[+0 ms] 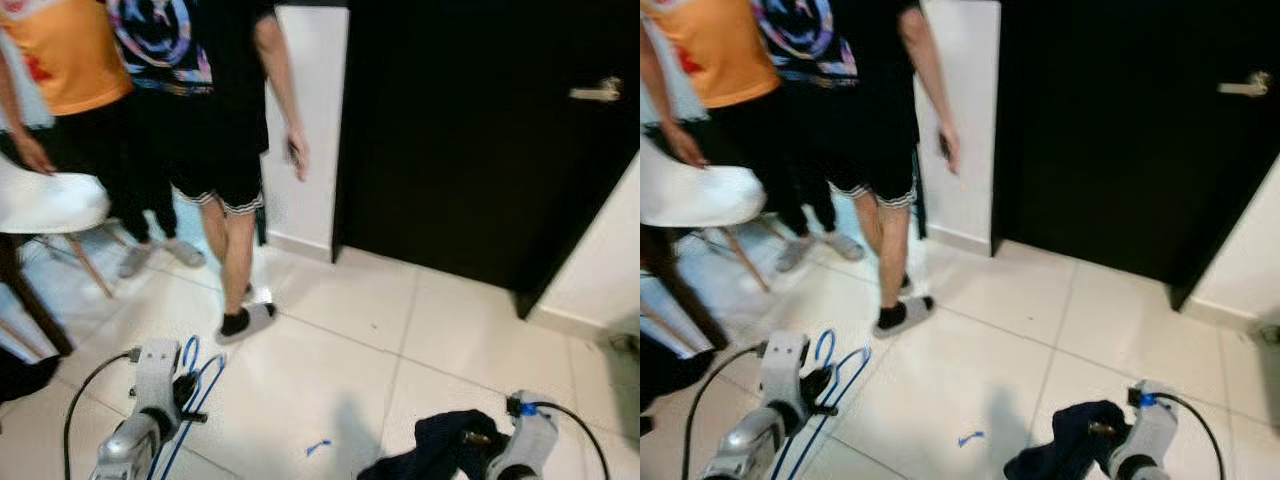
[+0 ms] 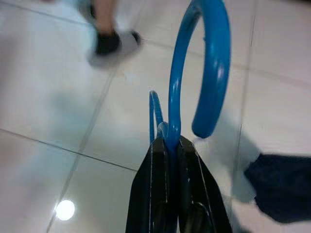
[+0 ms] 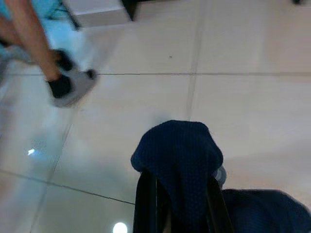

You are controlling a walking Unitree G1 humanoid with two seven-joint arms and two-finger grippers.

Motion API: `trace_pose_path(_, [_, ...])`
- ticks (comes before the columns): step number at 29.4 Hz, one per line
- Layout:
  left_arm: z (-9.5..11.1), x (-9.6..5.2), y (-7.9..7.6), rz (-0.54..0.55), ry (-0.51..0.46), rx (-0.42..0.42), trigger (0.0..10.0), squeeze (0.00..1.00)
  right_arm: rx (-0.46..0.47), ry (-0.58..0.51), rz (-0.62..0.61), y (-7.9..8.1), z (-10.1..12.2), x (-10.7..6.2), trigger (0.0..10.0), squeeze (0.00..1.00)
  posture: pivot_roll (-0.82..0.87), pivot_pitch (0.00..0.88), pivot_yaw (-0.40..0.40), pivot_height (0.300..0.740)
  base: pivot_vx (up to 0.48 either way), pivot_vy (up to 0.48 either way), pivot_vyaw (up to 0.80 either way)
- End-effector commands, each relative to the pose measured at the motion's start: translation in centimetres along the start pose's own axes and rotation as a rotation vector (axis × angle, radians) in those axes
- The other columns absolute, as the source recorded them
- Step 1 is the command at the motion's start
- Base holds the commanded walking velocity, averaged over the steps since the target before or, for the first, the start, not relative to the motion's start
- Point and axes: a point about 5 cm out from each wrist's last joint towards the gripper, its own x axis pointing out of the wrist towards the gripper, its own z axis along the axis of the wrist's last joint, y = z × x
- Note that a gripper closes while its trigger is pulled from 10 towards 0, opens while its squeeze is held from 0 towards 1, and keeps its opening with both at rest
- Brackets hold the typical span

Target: Hang hanger

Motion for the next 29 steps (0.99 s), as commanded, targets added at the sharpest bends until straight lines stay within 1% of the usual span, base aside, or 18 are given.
trace_pose_path(1, [0.3, 0.1, 0.0, -0.013, -0.013, 0.010, 10.0, 0.00, -0.022, -0.012, -0.001, -0.3, 0.1, -0.1, 10.0, 0.00, 0.06, 0.036, 0.000, 0.740, 0.356, 0.000, 0.80])
trace_pose_path(3, [-0.2, -0.4, -0.1, -0.023, -0.016, 0.008, 10.0, 0.00, -0.030, -0.003, 0.012, -0.3, -0.3, -0.4, 10.0, 0.00, 0.06, 0.047, -0.007, 0.740, 0.354, 0.000, 0.80])
trace_pose_path(10, [-0.3, -0.9, -0.2, -0.032, -0.026, 0.007, 10.0, 0.00, -0.019, -0.001, 0.019, -0.5, -0.4, -0.7, 10.0, 0.00, 0.06, 0.067, 0.000, 0.740, 0.325, 0.000, 0.74])
trace_pose_path(15, [-0.2, -0.8, -0.3, -0.035, -0.024, 0.005, 10.0, 0.00, -0.025, -0.004, 0.018, -0.5, -0.3, -0.7, 10.0, 0.00, 0.06, 0.069, 0.002, 0.740, 0.272, 0.000, 0.50])
trace_pose_path(23, [0.0, -0.7, -0.3, -0.037, -0.023, 0.003, 10.0, 0.00, -0.016, -0.006, 0.017, -0.7, -0.1, -0.5, 10.0, 0.00, 0.06, 0.072, -0.003, 0.740, 0.256, 0.000, 0.00])
trace_pose_path(27, [0.4, -0.6, -0.1, -0.023, -0.030, 0.002, 10.0, 0.00, -0.056, -0.023, 0.022, -0.4, 1.2, 0.7, 10.0, 0.00, 0.07, 0.064, -0.008, 0.740, 0.256, 0.000, 0.00])
trace_pose_path(28, [0.8, -0.4, -0.1, -0.021, -0.038, 0.002, 10.0, 0.00, -0.074, -0.039, 0.029, -0.2, 1.9, 1.2, 10.0, 0.00, 0.08, 0.061, -0.009, 0.740, 0.274, 0.000, 0.00])
trace_pose_path(29, [1.5, -0.1, 0.0, -0.021, -0.056, 0.002, 10.0, 0.00, -0.093, -0.068, 0.040, 0.2, 3.2, 1.8, 10.0, 0.00, 0.08, 0.060, -0.007, 0.740, 0.277, 0.000, 0.00])
